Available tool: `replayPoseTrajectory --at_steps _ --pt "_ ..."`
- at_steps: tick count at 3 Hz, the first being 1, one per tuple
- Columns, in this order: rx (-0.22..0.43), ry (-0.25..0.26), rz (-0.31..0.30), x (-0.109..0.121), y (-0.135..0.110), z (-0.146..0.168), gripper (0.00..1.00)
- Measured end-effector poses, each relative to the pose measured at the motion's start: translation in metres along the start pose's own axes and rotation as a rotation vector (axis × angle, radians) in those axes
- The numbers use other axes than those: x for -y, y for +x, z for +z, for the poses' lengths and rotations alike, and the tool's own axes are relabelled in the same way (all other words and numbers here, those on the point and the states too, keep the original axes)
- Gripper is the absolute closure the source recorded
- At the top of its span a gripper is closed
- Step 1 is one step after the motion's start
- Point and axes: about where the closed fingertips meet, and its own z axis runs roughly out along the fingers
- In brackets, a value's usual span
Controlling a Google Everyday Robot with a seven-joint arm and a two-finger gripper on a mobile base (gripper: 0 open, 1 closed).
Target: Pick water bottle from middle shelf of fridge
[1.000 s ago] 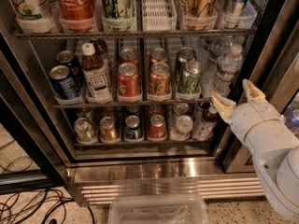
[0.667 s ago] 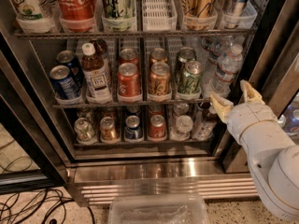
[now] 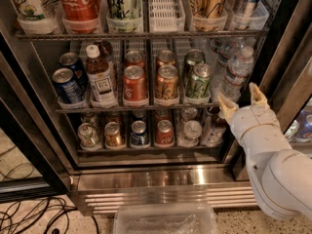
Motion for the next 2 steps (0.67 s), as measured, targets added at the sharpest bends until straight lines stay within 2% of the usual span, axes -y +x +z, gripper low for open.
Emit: replayPoseTrajectory --at_steps 1,2 --pt "0.017 0.046 0.005 -0.0029 0.0004 0.0302 0.42" --pt "0.016 0.051 0.006 -0.0039 0.0022 0.0372 0.41"
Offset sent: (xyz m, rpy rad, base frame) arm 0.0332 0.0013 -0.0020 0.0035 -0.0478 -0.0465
